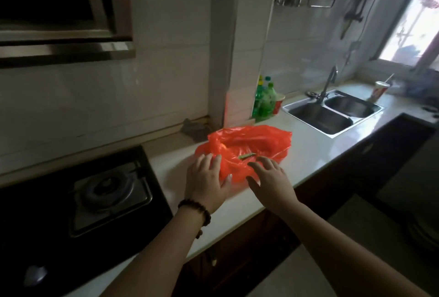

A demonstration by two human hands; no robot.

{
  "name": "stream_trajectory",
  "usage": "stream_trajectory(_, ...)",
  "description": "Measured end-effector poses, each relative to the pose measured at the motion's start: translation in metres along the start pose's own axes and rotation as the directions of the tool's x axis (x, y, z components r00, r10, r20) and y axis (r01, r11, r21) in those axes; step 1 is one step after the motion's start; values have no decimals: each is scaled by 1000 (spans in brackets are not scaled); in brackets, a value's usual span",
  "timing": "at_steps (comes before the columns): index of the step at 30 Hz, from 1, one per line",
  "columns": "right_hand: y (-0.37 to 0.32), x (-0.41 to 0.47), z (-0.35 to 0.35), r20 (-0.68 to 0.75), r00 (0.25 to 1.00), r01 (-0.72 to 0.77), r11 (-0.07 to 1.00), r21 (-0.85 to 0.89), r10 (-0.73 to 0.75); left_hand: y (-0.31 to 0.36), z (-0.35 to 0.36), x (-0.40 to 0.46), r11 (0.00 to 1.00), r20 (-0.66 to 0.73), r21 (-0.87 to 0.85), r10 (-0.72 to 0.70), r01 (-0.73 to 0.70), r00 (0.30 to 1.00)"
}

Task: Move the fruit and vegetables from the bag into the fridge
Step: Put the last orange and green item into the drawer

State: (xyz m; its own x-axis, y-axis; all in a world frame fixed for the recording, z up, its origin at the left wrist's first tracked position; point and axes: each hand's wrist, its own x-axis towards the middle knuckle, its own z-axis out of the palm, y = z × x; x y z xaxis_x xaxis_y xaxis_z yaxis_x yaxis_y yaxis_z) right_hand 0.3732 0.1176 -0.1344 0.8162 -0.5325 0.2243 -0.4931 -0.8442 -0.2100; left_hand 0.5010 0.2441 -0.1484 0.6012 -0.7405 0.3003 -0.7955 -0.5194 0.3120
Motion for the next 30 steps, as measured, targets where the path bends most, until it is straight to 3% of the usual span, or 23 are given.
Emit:
stream_trajectory(10,70,126,45,97,994,-46,997,68,39,5,77,135,994,152,-54,-83,92,985)
stream_trajectory(16,98,168,78,197,979,26,992,125,-50,15,109,162,990,211,-31,-125,135,970)
stream_trajectory(21,120,222,99,238,951,165,974,157,-199,10,133,173,964,159,33,-264,262,951)
stream_trajectory(24,130,258,110,243,913,280,937,209,-327,1,141,184,917,59,63,-398,395,915)
stream_trajectory(30,144,308,133,306,742,516,799,309,-597,15,148,196,815,-136,85,-560,573,817)
